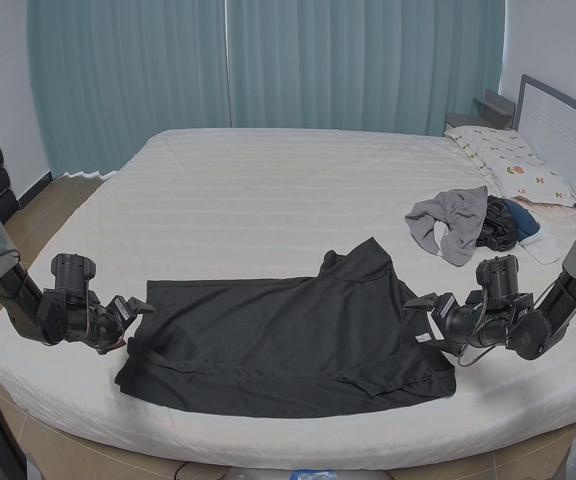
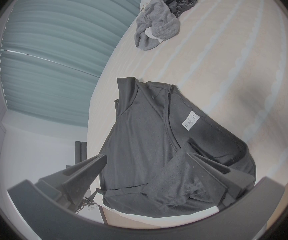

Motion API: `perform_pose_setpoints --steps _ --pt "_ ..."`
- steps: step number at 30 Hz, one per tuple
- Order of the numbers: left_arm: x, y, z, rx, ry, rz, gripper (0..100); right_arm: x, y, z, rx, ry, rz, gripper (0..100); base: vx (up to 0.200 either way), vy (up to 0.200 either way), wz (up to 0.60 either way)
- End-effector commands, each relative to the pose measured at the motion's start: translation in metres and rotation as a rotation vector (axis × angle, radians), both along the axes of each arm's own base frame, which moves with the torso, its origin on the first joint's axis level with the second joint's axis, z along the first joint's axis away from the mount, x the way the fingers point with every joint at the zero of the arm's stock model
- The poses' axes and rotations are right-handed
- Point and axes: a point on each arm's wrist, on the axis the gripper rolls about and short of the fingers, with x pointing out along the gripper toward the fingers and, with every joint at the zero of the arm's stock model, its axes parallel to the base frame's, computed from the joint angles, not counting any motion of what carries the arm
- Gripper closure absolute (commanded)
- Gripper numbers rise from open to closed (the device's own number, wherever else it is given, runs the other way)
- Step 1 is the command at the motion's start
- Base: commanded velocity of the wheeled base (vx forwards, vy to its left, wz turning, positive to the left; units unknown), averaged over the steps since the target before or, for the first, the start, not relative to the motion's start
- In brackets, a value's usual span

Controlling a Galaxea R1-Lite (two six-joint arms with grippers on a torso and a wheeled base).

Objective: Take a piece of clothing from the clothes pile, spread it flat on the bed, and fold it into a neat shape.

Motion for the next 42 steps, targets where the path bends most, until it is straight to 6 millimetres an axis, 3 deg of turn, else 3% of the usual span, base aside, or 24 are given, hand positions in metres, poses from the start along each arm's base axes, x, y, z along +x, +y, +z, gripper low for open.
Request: perform_pose_setpoints --steps 1,8,13,23,24,30,37,42 --pt "-0.012 -0.001 -0.012 0.035 0.042 -0.05 0 -0.004 0.0 -0.005 0.0 0.012 0.01 0 0.0 0.0 0.0" --pt "-0.02 0.003 -0.022 0.043 0.011 -0.177 0 -0.004 0.0 -0.005 0.008 0.013 0.023 0 0.0 0.0 0.0" --pt "-0.025 0.018 -0.038 0.146 -0.069 -0.337 0 -0.004 0.001 -0.004 0.008 0.012 0.024 0 0.0 0.0 0.0" --pt "-0.024 0.022 -0.043 0.156 -0.093 -0.378 0 -0.004 0.001 -0.004 0.008 0.012 0.028 0 0.0 0.0 0.0" --pt "-0.024 0.022 -0.044 0.154 -0.092 -0.376 100 -0.004 0.001 -0.004 0.009 0.01 0.026 0 0.0 0.0 0.0" --pt "-0.019 0.023 -0.038 0.123 -0.104 -0.329 100 -0.003 0.0 -0.004 0.007 0.007 0.023 0 0.0 0.0 0.0" --pt "-0.009 0.025 -0.012 0.046 -0.153 -0.203 100 -0.004 0.0 -0.004 0.007 0.009 0.023 0 0.0 0.0 0.0" --pt "-0.01 0.025 -0.011 0.038 -0.135 -0.195 100 -0.003 0.0 -0.004 0.006 0.009 0.022 0 0.0 0.0 0.0"
